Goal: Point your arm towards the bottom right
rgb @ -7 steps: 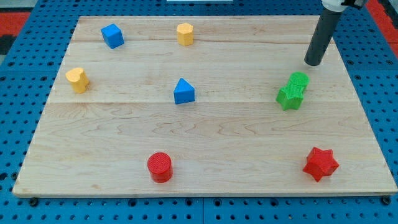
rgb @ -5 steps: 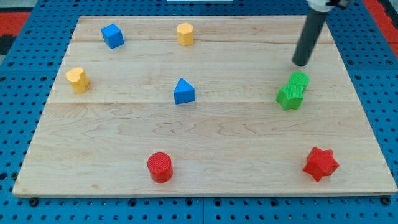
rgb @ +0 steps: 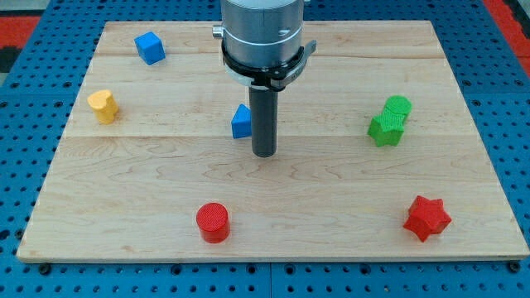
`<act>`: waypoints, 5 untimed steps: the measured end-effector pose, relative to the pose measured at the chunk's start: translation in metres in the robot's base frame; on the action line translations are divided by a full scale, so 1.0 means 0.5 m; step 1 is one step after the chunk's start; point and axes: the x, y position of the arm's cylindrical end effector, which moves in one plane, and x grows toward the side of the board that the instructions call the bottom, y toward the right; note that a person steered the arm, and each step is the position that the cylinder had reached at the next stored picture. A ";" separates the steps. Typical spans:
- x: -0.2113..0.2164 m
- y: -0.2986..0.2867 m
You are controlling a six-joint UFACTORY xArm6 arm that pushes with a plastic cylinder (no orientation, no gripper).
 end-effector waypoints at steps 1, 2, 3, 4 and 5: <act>0.000 0.016; 0.047 0.088; 0.116 0.116; 0.188 0.084; 0.151 0.195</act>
